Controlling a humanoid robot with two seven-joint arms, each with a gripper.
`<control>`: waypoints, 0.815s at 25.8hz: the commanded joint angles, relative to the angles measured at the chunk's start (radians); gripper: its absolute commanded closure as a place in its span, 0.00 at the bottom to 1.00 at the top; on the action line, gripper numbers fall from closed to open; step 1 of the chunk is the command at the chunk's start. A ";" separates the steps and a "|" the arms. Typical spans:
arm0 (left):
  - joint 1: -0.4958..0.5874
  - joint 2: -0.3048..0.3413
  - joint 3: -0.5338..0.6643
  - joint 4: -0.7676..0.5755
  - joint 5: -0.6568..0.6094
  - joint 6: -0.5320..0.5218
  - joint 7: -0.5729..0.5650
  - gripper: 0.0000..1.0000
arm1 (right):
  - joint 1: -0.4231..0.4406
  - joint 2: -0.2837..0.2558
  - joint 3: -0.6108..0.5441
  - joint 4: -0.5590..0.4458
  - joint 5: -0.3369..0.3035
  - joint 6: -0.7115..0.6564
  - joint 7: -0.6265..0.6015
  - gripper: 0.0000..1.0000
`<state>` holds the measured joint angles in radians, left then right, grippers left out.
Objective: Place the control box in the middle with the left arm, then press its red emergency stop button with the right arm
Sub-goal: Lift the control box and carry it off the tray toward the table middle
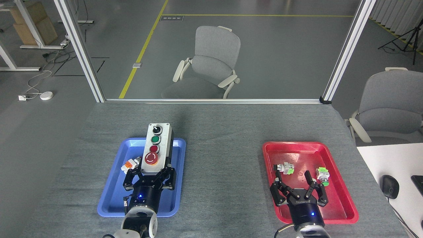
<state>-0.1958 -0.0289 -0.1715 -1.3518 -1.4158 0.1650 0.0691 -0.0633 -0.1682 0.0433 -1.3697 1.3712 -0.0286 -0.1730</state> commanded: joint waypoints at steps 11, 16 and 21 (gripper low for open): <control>-0.195 -0.115 -0.325 0.257 0.012 0.176 -0.157 1.00 | 0.010 0.010 -0.008 -0.019 0.000 -0.008 0.001 0.03; -0.289 -0.115 -0.416 0.474 0.083 0.154 -0.172 1.00 | 0.011 0.013 -0.010 -0.037 0.000 -0.008 0.001 0.03; -0.326 -0.115 -0.467 0.505 0.136 0.153 -0.172 1.00 | 0.017 0.015 -0.008 -0.048 0.000 -0.017 0.000 0.03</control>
<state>-0.4984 -0.1443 -0.6094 -0.8699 -1.3031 0.3168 -0.1032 -0.0499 -0.1540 0.0347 -1.4129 1.3717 -0.0395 -0.1719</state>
